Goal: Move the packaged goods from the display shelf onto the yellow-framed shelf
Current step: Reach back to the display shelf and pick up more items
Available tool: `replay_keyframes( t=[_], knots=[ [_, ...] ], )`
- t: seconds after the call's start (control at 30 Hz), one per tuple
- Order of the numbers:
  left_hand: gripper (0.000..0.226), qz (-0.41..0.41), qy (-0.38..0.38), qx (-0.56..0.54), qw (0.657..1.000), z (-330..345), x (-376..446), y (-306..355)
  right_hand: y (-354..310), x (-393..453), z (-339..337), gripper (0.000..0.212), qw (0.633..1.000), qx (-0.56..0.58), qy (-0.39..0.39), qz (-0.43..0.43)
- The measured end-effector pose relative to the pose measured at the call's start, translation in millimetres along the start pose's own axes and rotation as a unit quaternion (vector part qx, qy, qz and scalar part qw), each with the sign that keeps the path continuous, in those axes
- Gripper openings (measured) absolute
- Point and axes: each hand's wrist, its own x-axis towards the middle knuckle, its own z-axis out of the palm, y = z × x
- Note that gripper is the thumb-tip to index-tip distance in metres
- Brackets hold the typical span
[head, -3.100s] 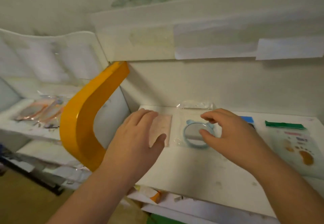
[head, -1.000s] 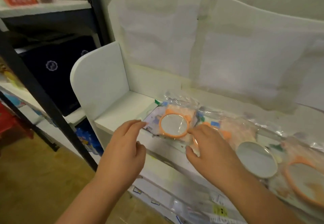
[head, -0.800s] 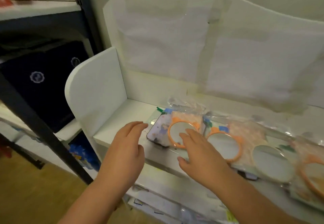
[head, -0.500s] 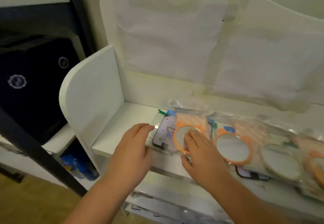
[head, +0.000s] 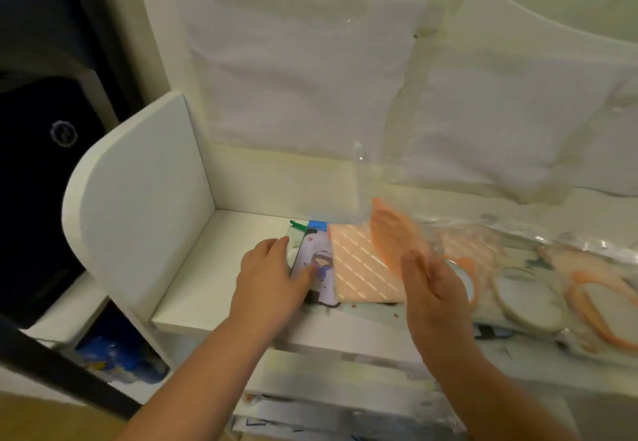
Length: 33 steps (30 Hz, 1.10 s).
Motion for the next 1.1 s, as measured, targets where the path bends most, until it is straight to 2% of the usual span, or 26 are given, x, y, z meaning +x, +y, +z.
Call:
replay_keyframes(
  t=[0.07,0.13,0.2,0.33,0.5,0.57,0.63,0.77,0.97,1.1],
  knots=[
    [0.086,-0.028,-0.018,0.04,0.999,9,9,3,-14,-1,-2,0.028,0.99,0.136,0.021,0.024],
    [0.087,-0.032,-0.03,0.099,0.994,16,11,4,-23,1,-4,0.029,0.964,0.259,0.008,0.054],
    [0.082,-0.017,-0.028,0.118,0.993,20,11,1,-23,2,-3,0.028,0.934,0.337,-0.009,0.121],
    [0.081,-0.019,-0.04,0.062,0.997,15,20,-10,-1,-3,-1,0.014,0.9,0.373,0.02,0.225],
    [0.077,-0.048,-0.061,0.012,0.997,2,33,-22,4,-6,-3,0.036,0.852,0.454,-0.012,0.262],
    [0.072,-0.074,-0.086,0.01,0.993,-4,36,-24,6,-8,-5,0.037,0.846,0.459,-0.01,0.271],
    [0.056,-0.1,-0.098,-0.045,0.989,-11,39,-25,8,-9,-8,0.033,0.843,0.463,-0.01,0.274],
    [0.025,-0.144,-0.064,-0.219,0.963,-23,32,-26,7,-12,-16,0.029,0.823,0.487,-0.014,0.291],
    [0.02,-0.175,-0.088,-0.456,0.868,-43,5,-2,4,-15,-34,0.038,0.768,0.568,-0.037,0.293],
    [0.008,-0.147,-0.093,-0.521,0.836,-47,-18,37,-1,-18,-60,0.039,0.743,0.607,-0.033,0.279]
  ],
)
